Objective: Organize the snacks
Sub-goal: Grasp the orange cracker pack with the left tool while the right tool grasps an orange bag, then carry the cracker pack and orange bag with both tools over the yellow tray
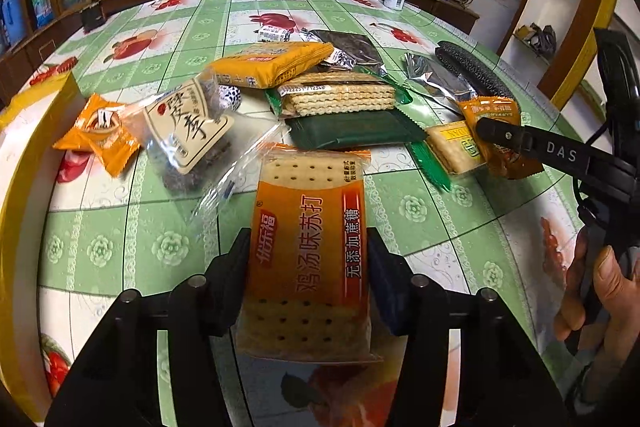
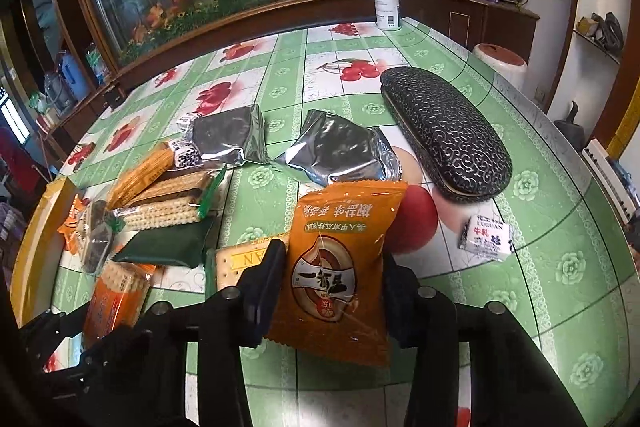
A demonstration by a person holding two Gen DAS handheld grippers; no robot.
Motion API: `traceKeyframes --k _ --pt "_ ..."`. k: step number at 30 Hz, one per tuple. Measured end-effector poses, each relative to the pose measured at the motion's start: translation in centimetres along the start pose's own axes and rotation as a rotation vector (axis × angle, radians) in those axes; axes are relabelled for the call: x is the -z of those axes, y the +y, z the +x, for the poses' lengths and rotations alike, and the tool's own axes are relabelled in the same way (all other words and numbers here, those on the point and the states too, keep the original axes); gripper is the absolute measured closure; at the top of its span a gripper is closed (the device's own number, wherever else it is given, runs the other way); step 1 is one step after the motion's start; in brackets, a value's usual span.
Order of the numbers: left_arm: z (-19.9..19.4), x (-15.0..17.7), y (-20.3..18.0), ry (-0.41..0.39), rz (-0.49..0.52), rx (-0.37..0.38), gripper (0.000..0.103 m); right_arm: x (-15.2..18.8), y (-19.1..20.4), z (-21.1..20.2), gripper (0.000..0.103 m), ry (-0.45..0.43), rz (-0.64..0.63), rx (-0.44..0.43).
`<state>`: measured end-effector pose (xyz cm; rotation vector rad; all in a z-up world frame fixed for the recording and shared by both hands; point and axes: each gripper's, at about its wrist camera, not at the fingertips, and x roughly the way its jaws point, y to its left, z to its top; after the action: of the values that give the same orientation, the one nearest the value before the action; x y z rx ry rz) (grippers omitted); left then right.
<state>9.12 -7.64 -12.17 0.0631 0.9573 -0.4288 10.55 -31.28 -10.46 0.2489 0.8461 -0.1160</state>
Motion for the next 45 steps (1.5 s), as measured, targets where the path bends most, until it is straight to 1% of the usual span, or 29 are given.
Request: traceKeyframes --k 1,2,3,4,8,13,23,31,45 --pt "-0.2 0.1 0.1 0.001 -0.007 0.009 0.051 0.1 -0.1 -0.4 0.066 -0.003 0.003 -0.014" --pt "-0.4 0.4 0.2 0.003 -0.013 0.016 0.051 0.3 -0.2 -0.8 0.077 -0.005 0.005 -0.031" --pt "-0.6 0.6 0.2 0.004 -0.019 0.022 0.051 0.4 -0.2 -1.1 0.085 -0.003 0.01 -0.054" --pt "-0.8 0.8 0.3 0.006 -0.026 0.029 0.051 0.6 -0.4 -1.4 0.085 -0.002 0.017 -0.073" --pt "-1.5 1.6 0.2 0.007 -0.039 0.038 0.051 1.3 -0.1 -2.6 0.085 -0.01 0.01 -0.097" --pt "-2.5 2.1 -0.4 -0.008 -0.03 0.032 0.051 1.9 0.5 -3.6 0.085 -0.017 -0.01 -0.106" --pt "-4.5 1.6 -1.1 -0.052 -0.016 0.037 0.051 1.7 1.6 -6.1 0.086 -0.06 -0.036 -0.126" --pt "-6.1 1.5 -0.4 -0.094 -0.029 0.012 0.051 1.4 3.0 -7.5 0.086 -0.082 -0.059 -0.151" --pt "-10.0 1.6 1.8 -0.173 -0.063 -0.048 0.051 1.2 6.2 -8.4 0.086 -0.095 -0.094 -0.224"
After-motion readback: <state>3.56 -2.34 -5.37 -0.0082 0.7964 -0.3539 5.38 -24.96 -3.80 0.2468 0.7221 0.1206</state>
